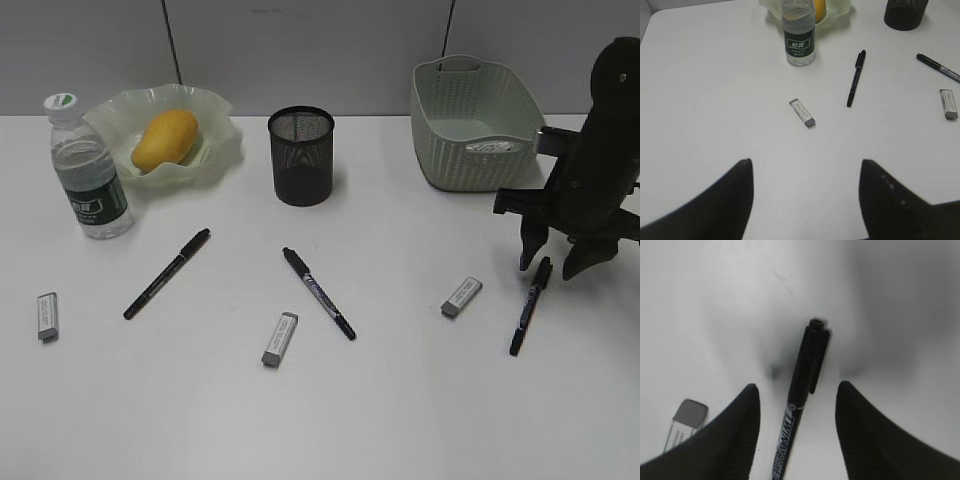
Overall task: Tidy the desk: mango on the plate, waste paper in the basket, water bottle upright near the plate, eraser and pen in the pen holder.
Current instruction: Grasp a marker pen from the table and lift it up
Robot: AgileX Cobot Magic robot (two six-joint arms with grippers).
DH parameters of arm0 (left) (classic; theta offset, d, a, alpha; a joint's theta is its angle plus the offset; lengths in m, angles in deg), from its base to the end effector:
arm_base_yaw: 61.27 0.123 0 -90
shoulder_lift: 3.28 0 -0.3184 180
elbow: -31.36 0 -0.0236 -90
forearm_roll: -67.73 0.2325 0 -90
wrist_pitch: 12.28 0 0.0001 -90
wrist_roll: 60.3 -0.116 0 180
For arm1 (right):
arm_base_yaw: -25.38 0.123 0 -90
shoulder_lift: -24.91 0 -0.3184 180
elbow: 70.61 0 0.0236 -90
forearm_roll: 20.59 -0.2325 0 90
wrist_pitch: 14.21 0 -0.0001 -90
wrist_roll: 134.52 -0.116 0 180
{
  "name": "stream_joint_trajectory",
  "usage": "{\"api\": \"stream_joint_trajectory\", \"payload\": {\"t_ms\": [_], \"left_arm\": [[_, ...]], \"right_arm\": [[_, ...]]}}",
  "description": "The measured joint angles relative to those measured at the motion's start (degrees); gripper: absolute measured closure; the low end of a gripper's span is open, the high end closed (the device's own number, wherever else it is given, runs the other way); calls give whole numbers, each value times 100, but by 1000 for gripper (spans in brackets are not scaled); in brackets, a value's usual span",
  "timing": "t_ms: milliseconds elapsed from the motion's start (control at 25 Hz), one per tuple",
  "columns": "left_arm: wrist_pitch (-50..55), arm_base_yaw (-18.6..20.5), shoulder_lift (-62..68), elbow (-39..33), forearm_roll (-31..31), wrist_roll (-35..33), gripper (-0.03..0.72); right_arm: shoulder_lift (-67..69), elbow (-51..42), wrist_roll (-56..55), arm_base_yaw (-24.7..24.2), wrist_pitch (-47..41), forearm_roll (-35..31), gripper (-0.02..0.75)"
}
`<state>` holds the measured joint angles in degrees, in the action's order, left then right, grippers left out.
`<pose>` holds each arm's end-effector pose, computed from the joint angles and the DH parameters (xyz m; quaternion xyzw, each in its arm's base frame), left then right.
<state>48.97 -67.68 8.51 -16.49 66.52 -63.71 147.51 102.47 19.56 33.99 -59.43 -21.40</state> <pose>-0.0236 0.0005 0.2663 0.0746 0.8666 -0.0235 0.4928 0.3720 0.0575 0.1460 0.1550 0.9868 0.0186 0.0423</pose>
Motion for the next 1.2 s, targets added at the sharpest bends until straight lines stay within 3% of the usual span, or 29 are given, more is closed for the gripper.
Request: {"api": "stream_joint_trajectory", "payload": {"t_ms": [560,1200], "left_arm": [[0,0,0,0,0,0,188],[0,0,0,0,0,0,191]], "right_arm": [[312,11,-209,0,416,81,482],[312,11,-258,0,413,149,493]]}}
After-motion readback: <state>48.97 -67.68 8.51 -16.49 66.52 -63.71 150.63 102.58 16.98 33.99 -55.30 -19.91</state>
